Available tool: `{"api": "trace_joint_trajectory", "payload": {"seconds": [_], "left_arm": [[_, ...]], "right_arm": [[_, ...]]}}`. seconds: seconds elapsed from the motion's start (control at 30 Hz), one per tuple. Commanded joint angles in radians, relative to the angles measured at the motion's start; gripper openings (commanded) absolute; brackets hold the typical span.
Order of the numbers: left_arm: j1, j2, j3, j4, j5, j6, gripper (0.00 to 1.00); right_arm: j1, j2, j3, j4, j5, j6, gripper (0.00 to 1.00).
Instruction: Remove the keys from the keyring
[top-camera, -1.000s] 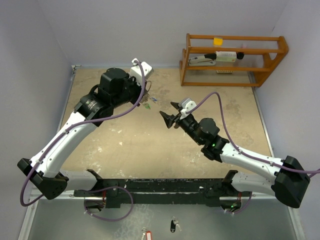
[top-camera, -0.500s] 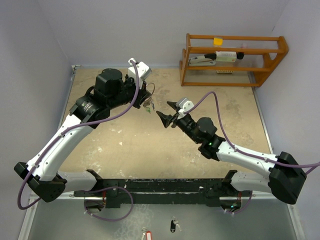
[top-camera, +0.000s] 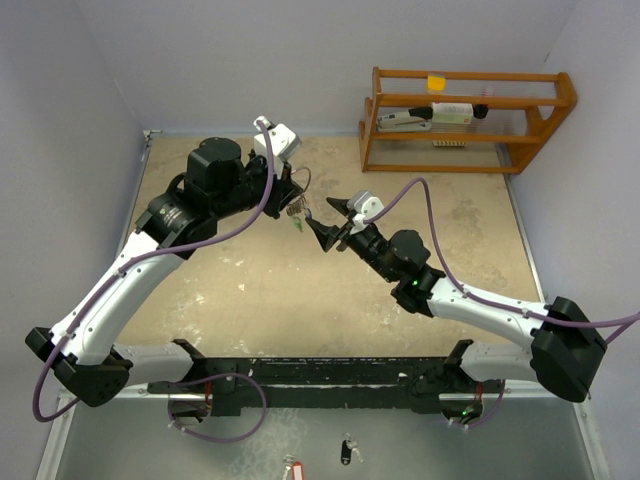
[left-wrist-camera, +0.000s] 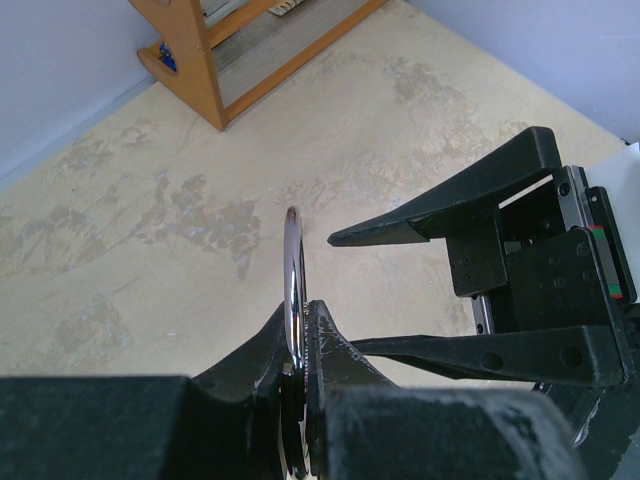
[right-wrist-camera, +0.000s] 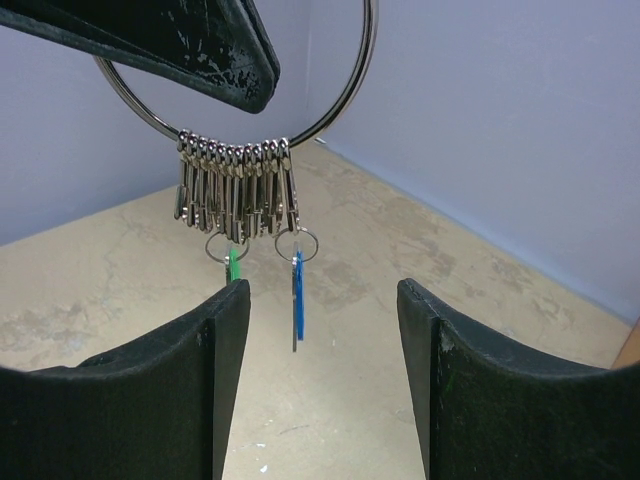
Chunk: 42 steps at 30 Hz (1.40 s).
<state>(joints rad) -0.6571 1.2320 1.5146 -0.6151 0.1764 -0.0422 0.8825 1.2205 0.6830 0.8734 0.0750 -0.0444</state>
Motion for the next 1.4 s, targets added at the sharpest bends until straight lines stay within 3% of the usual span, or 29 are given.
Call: {"api": "trace_joint_trajectory", "payload": {"seconds": [0.0,1.0,1.17,1.37], "left_arm": [[-0.004,-0.038,0.024,0.07,0.019,-0.018,0.0],[-0.004,-0.076,-0.005,0.09,0.053,-0.026,0.0],[-0.004,-0.075,-0.009,0.09,0.043,-0.026,0.0],[-0.003,-0.065,-0.014,0.097,0.045,-0.026,0.0]], "right_arm": [[-0.002,0.015,0.061,0.064,-0.024,0.021,0.62],[-0.002,0.103,0.123,0.081,0.012,0.005,0.53],[-0.002,0.109,0.128,0.086,0.016,0.003,0.47],[-0.001,0.108,0.13,0.084,0.01,0.01,0.49]]}}
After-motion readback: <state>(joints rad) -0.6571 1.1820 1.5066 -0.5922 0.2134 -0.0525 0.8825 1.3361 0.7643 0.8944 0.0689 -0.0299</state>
